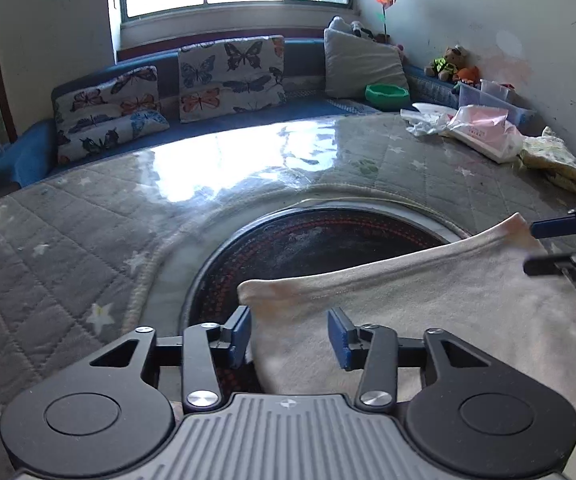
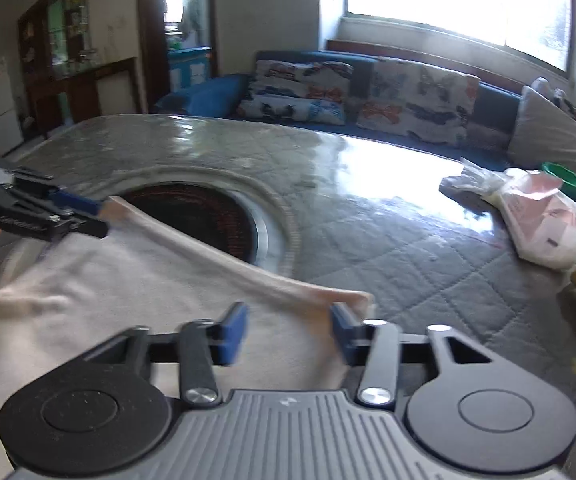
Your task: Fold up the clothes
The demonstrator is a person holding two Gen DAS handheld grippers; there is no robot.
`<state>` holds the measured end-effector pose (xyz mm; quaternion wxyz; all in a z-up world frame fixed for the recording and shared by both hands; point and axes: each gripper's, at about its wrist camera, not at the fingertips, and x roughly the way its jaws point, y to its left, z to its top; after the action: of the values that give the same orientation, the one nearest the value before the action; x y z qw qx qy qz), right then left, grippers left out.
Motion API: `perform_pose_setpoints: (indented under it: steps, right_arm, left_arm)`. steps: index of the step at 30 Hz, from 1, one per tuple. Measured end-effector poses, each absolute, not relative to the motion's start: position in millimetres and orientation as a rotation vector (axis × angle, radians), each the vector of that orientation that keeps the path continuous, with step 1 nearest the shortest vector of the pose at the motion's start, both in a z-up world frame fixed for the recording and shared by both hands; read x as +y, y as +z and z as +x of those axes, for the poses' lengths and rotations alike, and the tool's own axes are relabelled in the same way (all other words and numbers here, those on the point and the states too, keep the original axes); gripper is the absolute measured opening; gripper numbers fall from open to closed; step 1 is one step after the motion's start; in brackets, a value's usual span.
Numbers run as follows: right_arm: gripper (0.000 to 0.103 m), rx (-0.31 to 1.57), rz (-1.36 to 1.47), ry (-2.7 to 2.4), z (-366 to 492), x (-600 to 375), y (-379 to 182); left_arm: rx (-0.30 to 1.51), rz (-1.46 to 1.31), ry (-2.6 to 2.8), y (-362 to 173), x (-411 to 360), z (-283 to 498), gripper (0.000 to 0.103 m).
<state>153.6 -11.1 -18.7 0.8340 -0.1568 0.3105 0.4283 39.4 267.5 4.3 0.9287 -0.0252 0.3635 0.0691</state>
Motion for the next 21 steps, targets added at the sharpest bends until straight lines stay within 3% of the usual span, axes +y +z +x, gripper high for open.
perform_pose_setpoints:
  steps: [1,4,9,17,21]
  right_arm:
    - [0.072,0.647,-0.337,0.926,145,-12,-16]
    - [0.085,0.630,-0.374,0.988,113,-13,-12]
    - [0.098,0.612,-0.417,1.072,62,-15,-13]
    - [0.103,0.596,-0.452,1.121,12,-17,-21]
    - [0.103,0.610,-0.436,1.116,3,-22,-26]
  left_arm:
    - [0.736,-0.052,0.146,8,267,32,0.052]
    - [0.709,-0.056,0.165,18,266,5,0.061]
    - [0.666,-0.068,0.254,28,268,-54,0.077]
    - [0.623,-0.115,0.513,28,286,-155,0.090]
    - [0.639,-0.136,0.626,20,299,-185,0.091]
